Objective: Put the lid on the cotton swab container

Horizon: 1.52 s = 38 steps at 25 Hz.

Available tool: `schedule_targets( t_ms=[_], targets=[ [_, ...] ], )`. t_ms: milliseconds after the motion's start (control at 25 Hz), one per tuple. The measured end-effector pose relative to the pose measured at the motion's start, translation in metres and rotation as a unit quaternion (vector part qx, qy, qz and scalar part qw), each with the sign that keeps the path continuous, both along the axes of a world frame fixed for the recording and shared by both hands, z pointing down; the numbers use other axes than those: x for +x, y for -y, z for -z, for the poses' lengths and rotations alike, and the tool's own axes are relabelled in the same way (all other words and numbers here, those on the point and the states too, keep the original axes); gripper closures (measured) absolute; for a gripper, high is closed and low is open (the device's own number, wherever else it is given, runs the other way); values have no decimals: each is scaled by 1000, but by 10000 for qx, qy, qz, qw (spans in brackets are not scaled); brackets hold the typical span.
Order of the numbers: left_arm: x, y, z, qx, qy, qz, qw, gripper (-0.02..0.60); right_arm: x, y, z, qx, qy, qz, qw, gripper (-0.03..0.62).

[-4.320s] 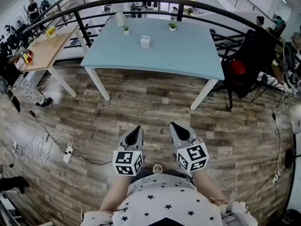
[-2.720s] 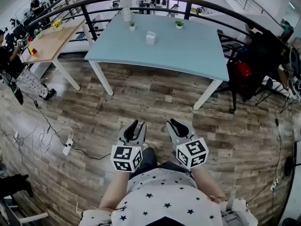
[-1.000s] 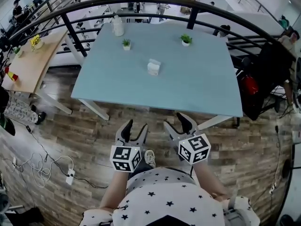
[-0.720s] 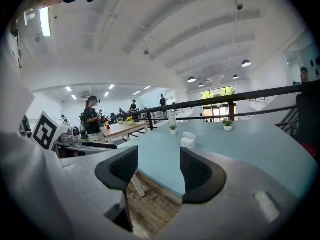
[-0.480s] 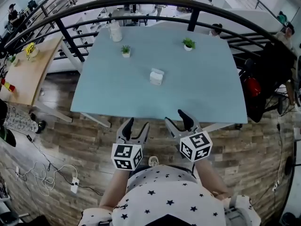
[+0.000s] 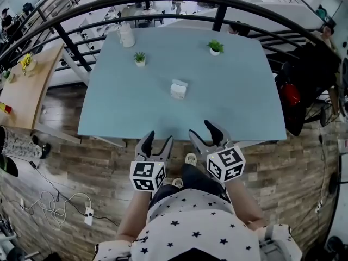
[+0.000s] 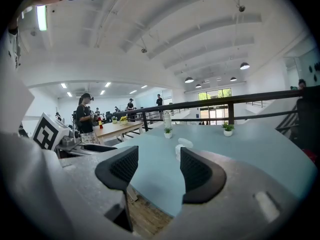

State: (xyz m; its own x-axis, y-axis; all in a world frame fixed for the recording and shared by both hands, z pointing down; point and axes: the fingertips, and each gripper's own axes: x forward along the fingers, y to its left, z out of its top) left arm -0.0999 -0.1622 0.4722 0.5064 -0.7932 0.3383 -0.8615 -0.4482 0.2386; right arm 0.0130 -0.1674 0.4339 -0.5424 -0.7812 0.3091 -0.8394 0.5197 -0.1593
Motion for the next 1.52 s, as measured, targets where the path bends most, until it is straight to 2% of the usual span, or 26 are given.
schedule_targets(
  t_ms=[520, 960, 1280, 1520],
  targets=[
    [18, 77, -25, -72, 197, -129, 9997, 305, 0, 84, -12, -21, 52, 147, 9999, 349],
    [45, 154, -59, -280, 362, -438, 9980, 273, -4, 163, -28, -209, -29, 425, 9989, 349],
    [64, 193, -88, -513, 568, -732, 9944, 238, -12, 202, -48, -422, -121, 614, 9971, 349],
    [72, 216, -99, -556, 725, -741, 9931, 216, -19, 221, -59, -531, -152, 763, 9956, 349]
  ],
)
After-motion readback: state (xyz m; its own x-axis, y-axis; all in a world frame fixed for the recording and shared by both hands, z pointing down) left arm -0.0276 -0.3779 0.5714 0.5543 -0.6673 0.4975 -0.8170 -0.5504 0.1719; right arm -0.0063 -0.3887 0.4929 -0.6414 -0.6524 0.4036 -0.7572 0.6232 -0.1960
